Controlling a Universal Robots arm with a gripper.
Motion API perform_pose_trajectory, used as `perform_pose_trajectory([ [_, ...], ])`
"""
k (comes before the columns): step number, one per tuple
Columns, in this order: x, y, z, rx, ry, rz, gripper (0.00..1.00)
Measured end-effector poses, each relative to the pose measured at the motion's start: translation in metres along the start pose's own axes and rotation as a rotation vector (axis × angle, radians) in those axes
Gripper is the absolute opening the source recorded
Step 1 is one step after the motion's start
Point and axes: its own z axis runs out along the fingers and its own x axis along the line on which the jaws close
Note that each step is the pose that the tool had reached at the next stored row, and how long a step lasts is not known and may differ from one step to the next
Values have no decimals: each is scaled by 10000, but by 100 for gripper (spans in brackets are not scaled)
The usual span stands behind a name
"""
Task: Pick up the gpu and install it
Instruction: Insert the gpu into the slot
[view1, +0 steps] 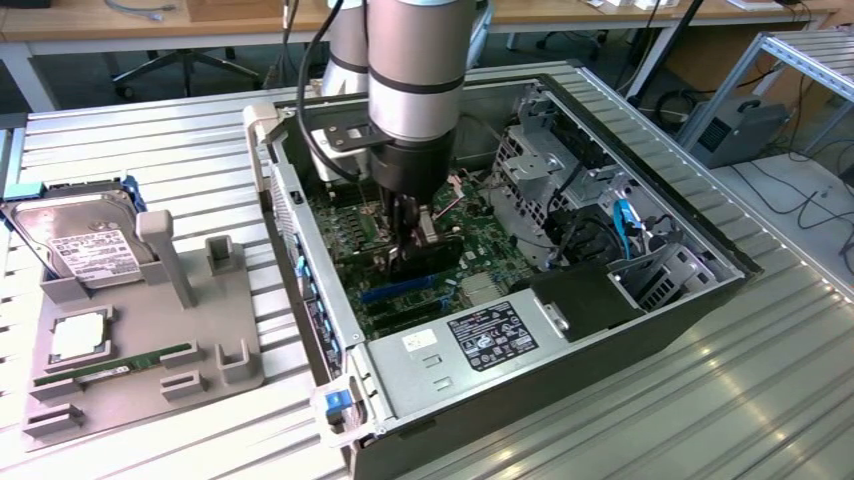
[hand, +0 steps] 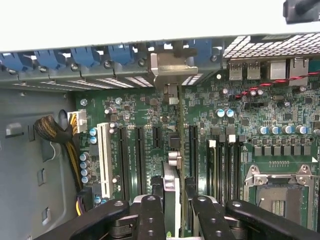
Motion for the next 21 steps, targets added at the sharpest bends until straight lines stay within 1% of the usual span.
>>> perform_pose_trajectory([
  [21,-2,31,48,-1,1,1,27],
])
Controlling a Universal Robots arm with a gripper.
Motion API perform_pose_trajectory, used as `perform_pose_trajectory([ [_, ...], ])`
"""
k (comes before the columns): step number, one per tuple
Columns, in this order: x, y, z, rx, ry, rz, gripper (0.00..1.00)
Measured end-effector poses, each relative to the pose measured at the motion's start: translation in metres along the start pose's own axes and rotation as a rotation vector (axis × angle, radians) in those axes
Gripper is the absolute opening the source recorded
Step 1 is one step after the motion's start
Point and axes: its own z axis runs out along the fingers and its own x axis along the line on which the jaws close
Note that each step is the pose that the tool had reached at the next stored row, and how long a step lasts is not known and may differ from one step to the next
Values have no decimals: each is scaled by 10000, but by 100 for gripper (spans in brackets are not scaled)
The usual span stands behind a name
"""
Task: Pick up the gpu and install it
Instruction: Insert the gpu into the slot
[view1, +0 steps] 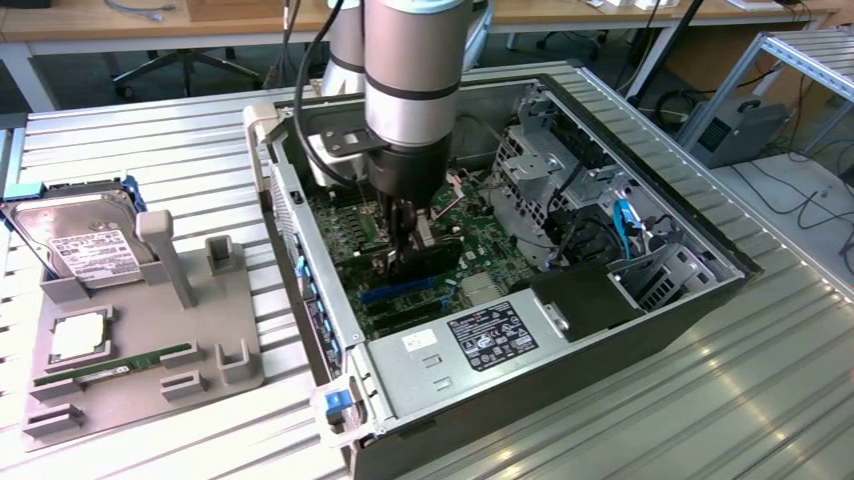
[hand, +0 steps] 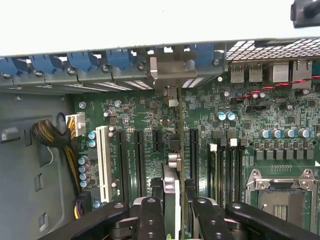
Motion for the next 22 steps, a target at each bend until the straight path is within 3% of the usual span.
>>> perform_pose_trajectory([
  [9,2,70,6,-2,2,2,27],
  [19,8,71,9,-1,-1,0,27],
  [22,7,27,10,-5,-7,1,27],
])
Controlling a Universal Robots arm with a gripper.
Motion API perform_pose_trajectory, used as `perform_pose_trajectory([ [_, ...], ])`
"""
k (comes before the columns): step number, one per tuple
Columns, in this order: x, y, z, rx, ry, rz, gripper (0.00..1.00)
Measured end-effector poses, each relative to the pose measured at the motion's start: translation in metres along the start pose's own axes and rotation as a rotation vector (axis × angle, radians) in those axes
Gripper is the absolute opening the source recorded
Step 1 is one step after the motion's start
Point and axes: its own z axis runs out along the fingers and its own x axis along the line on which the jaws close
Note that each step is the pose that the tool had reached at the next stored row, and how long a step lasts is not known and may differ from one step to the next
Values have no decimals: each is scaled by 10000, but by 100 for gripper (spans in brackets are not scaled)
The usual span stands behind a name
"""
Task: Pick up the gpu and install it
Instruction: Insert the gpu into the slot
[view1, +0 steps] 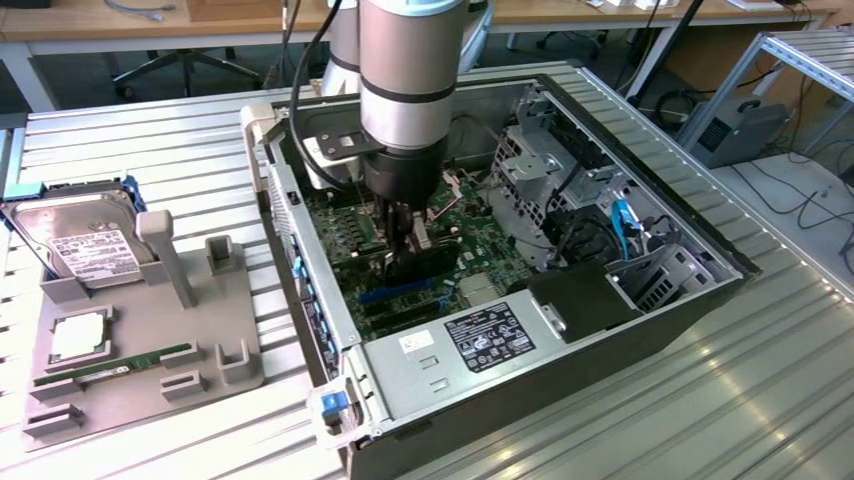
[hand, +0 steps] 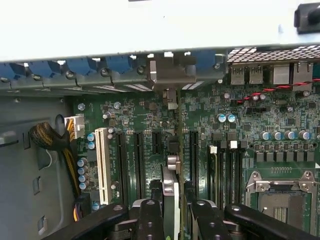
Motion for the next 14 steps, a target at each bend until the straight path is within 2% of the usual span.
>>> perform_pose_trajectory([
  [3,-1,-39,0,-7,-6,-1,27],
  [12,2,-79,-55,-7,-19,0,27],
  [14,3,-86,-57,-13,-93,1,27],
])
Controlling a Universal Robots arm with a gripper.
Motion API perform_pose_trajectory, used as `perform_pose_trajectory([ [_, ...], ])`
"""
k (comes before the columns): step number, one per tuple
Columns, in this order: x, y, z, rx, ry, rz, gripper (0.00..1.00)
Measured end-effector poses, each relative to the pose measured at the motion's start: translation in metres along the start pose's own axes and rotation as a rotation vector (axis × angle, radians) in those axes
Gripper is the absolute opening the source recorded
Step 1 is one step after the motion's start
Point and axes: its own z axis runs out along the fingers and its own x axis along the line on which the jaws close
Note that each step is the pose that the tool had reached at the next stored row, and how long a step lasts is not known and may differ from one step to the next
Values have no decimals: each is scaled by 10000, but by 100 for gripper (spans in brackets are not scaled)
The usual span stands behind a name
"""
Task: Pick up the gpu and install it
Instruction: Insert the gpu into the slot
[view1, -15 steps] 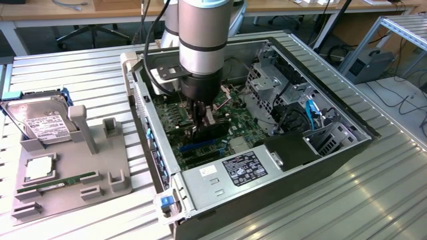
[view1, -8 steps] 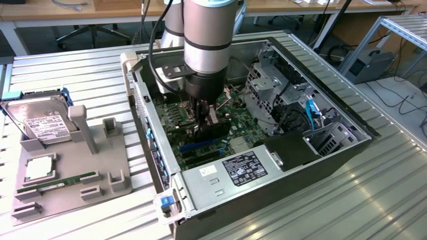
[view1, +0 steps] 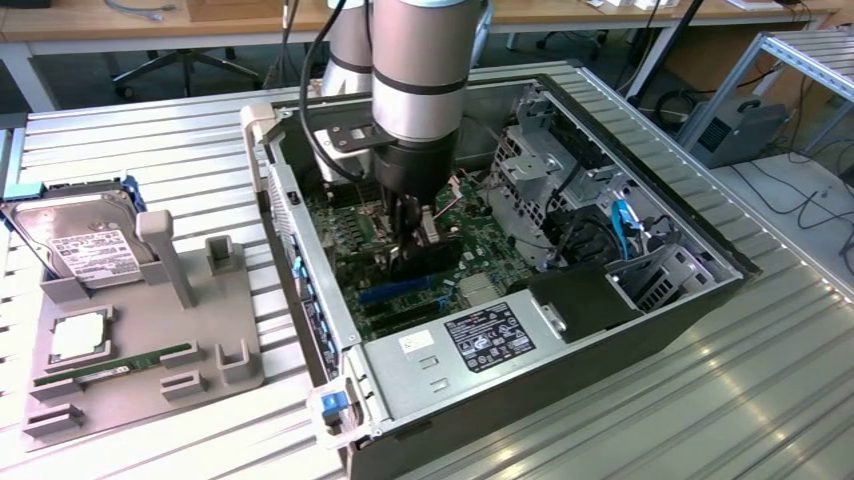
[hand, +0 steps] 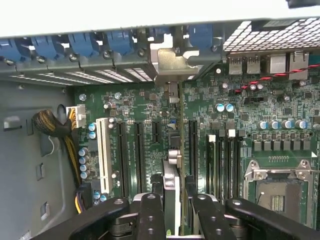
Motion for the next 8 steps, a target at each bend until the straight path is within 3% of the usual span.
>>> perform_pose_trajectory([
  [1,0,-2,1,-4,-87,3,27],
  [2,1,-2,0,-9,-220,7,27],
  [3,2,-3,1,-12,-315,10,27],
  [4,4,-2,0,-14,-350,11,27],
  [8,31,-4,3,-14,-355,11,27],
])
